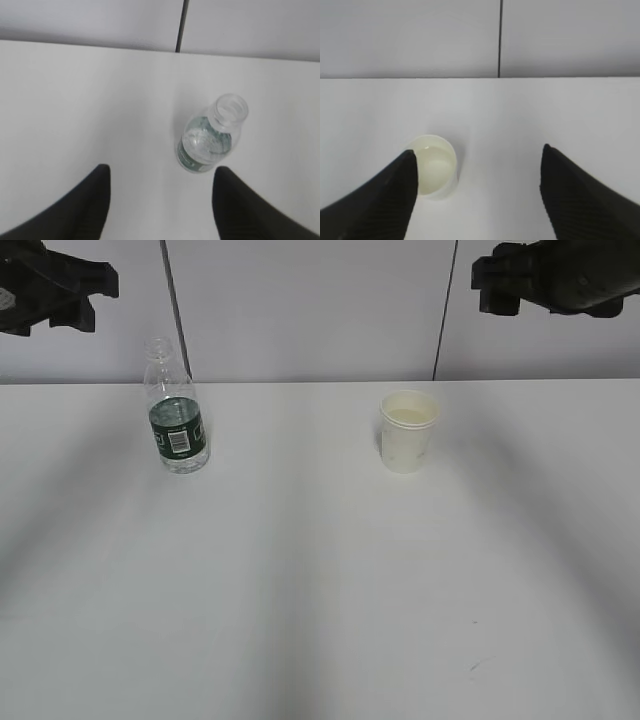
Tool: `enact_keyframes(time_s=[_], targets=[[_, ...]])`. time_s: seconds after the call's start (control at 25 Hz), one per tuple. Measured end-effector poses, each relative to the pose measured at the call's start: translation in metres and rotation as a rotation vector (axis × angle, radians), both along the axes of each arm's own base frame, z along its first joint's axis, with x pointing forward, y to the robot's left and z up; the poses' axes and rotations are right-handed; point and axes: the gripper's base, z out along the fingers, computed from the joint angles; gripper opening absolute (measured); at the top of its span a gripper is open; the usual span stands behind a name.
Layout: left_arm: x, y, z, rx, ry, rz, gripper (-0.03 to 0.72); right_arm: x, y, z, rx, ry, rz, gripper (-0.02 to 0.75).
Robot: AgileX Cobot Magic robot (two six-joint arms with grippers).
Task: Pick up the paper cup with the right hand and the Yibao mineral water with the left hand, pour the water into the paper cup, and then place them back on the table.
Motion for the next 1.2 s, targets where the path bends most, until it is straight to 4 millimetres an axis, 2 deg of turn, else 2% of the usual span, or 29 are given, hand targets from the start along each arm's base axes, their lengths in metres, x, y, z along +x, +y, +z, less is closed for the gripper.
enact_keyframes(time_s=[0.36, 0.64, 1.04, 1.2], targets=[[-0.011, -0.006, 0.038, -0.011, 0.208, -0.076, 0.368, -0.020, 0.002, 0.025, 0.031, 0.332, -0.032, 0.589], [-0.007, -0.010, 0.029, 0.033, 0.426, -0.090, 0.363, -0.039, 0.002, 0.030, -0.023, 0.556, 0.030, 0.586], [-0.007, -0.017, 0.025, 0.005, 0.461, -0.160, 0.356, -0.041, 0.005, 0.030, -0.010, 0.573, 0.070, 0.586], [-0.022, -0.012, 0.028, 0.006, 0.461, -0.161, 0.356, -0.048, 0.004, 0.034, 0.007, 0.564, 0.077, 0.586]])
